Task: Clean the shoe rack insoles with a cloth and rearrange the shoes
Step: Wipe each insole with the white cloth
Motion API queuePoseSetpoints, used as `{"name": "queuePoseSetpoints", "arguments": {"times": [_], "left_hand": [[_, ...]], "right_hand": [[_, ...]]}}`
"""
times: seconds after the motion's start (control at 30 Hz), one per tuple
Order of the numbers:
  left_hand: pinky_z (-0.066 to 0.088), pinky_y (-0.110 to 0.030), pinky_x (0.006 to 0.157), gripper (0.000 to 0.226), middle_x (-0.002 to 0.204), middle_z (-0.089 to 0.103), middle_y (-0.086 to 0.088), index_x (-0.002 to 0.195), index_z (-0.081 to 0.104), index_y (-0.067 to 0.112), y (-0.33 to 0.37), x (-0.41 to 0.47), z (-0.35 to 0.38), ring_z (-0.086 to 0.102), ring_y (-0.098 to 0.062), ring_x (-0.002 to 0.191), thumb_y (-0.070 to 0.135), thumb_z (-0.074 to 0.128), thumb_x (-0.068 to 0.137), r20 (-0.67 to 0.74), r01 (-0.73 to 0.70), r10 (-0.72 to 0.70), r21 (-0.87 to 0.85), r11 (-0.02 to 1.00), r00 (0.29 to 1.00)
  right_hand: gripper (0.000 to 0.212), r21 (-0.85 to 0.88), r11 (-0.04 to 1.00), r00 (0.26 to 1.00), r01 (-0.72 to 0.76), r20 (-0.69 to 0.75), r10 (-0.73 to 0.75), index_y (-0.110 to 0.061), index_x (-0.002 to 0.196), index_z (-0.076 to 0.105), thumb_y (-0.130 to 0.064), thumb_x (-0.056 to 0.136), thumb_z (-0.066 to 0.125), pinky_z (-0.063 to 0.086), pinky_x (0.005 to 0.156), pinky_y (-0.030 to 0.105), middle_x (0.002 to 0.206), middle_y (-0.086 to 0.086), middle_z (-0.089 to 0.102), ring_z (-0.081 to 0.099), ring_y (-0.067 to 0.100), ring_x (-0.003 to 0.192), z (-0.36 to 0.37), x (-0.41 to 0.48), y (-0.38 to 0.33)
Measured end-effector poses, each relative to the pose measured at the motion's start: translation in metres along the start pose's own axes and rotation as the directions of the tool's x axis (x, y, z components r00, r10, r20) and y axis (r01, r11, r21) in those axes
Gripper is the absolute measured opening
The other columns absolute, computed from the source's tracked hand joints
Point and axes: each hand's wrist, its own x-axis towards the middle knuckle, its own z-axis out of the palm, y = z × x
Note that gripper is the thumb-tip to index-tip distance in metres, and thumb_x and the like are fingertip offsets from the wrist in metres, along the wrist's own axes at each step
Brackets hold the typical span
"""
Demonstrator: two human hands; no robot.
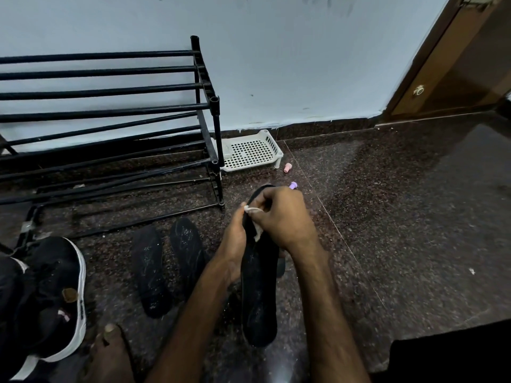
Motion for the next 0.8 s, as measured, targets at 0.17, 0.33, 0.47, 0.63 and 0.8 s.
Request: {"name": "queuePoseSetpoints", "arguments": {"times": [0.17,0.33,0.47,0.63,0.8], "left_hand": [[0.054,-0.034,0.071,0.062,0.088,0.071,-0.011,0.111,0.067,0.007,0.003,0.000,-0.002,0.068,-0.021,0.080,0.055,0.029,0.102,-0.029,0.006,-0.005,0.032,0.999,1.000],[0.057,-0.028,0.060,0.066,0.079,0.073,-0.010,0.080,0.079,0.009,-0.002,0.003,-0.003,0.072,-0.019,0.071,0.050,0.032,0.102,-0.010,-0.004,0.004,-0.013,1.000,1.000],[0.056,-0.031,0.062,0.064,0.076,0.069,-0.010,0.082,0.077,0.011,0.000,0.000,-0.001,0.067,-0.022,0.069,0.052,0.032,0.102,-0.011,0.016,-0.016,0.024,1.000,1.000],[0.053,-0.036,0.072,0.060,0.085,0.071,-0.009,0.088,0.078,0.012,0.000,0.000,-0.002,0.068,-0.021,0.078,0.052,0.035,0.101,0.010,0.018,-0.018,-0.007,1.000,1.000],[0.046,-0.039,0.074,0.069,0.080,0.066,-0.013,0.091,0.074,0.008,0.001,-0.001,-0.004,0.061,-0.025,0.075,0.061,0.032,0.098,0.068,0.036,-0.039,0.041,0.998,0.997]], "right_hand": [[0.004,-0.042,0.994,0.962,-0.103,-0.258,0.089,-0.021,0.087,0.071,-0.017,0.086,0.071,0.053,0.076,0.024,0.087,-0.004,0.070,0.065,0.011,0.078,-0.003,0.005,0.017],[0.002,0.047,0.995,0.982,0.092,0.162,-0.099,-0.016,0.081,0.076,-0.015,0.080,0.078,0.051,0.066,0.010,0.077,-0.005,0.073,0.066,0.003,0.069,-0.002,-0.005,0.011],[0.003,-0.036,0.997,0.990,0.065,-0.123,-0.069,-0.017,0.085,0.074,-0.015,0.082,0.075,0.052,0.072,0.015,0.083,-0.007,0.070,0.064,0.004,0.074,-0.001,0.001,0.014],[0.004,-0.012,0.996,0.992,0.091,0.094,-0.089,-0.017,0.082,0.075,-0.014,0.082,0.076,0.055,0.073,0.021,0.079,-0.005,0.072,0.066,0.004,0.073,-0.002,-0.002,0.012],[0.006,-0.059,0.998,0.962,-0.023,-0.272,0.006,-0.015,0.093,0.071,-0.013,0.087,0.070,0.045,0.068,0.008,0.090,-0.006,0.066,0.061,0.005,0.077,-0.004,0.006,0.017]]}}
